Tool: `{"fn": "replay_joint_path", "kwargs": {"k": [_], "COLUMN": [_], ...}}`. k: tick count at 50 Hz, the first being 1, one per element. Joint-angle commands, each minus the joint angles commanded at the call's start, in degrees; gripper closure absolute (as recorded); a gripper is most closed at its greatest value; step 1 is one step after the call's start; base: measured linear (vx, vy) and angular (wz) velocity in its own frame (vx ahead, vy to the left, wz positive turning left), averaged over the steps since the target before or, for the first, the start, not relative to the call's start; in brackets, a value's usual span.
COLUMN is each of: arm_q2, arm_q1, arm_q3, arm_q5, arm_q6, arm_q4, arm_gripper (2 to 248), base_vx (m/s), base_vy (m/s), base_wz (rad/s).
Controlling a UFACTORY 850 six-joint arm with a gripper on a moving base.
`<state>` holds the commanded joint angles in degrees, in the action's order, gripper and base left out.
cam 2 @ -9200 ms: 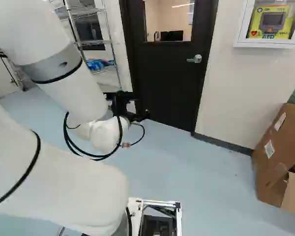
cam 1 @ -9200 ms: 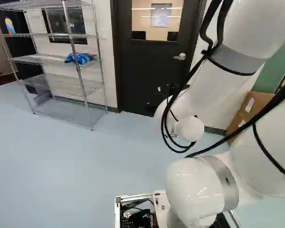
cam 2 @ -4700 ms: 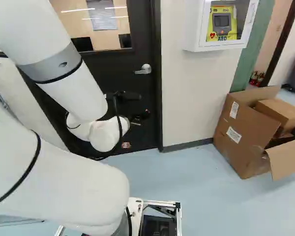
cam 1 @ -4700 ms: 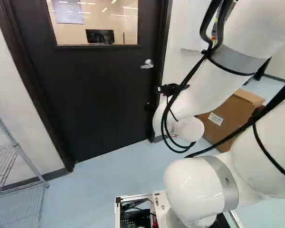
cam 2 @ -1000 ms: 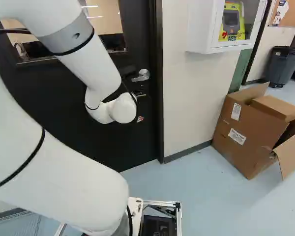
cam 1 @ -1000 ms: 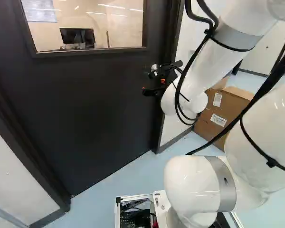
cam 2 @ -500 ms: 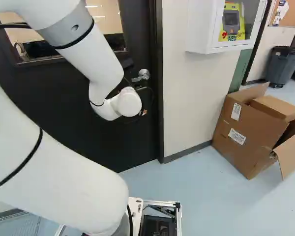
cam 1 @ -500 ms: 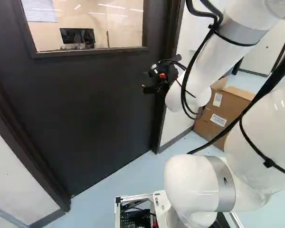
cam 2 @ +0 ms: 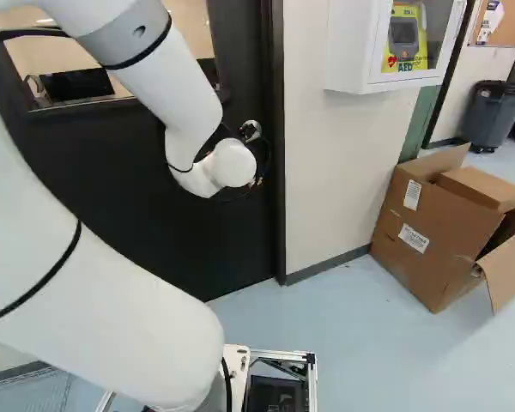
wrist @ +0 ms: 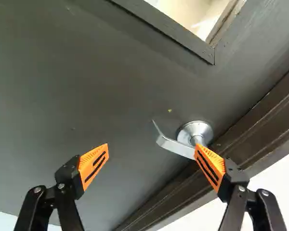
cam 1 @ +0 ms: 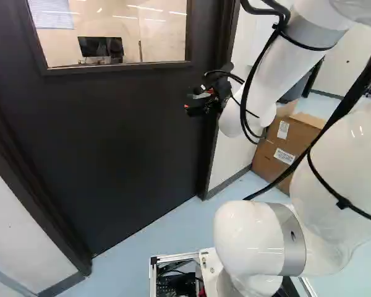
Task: Open the door and move inside
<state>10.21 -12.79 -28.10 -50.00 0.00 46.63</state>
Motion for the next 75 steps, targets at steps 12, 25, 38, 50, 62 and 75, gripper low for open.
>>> {"fn": "replay_joint_path", "kwargs": {"k": [12,25,38,50,62,75], "arm_q2": [-2.3,-5.2,-7.4,-9.0,-10.6,-12.5], "arm_q1": [0.2,0.9,1.9,2.1,2.2,2.3], "arm_q3": [-2.4,-5.2,-7.1,-7.1,-7.0,-7.1], "arm_q5": [0.0,0.0,0.0,0.0,0.0,0.0], "arm_q6": [0.0,0.0,0.0,0.0,0.0,0.0], "arm_q4": [0.2,0.2,0.2,0.2,0.2,0.2], "arm_gripper": [3,3,3,3,3,3], "base_vx": [0.0,0.0,0.0,0.0,0.0,0.0], "base_vy": [0.0,0.0,0.0,0.0,0.0,0.0], "base_wz": [0.0,0.0,0.0,0.0,0.0,0.0]}}
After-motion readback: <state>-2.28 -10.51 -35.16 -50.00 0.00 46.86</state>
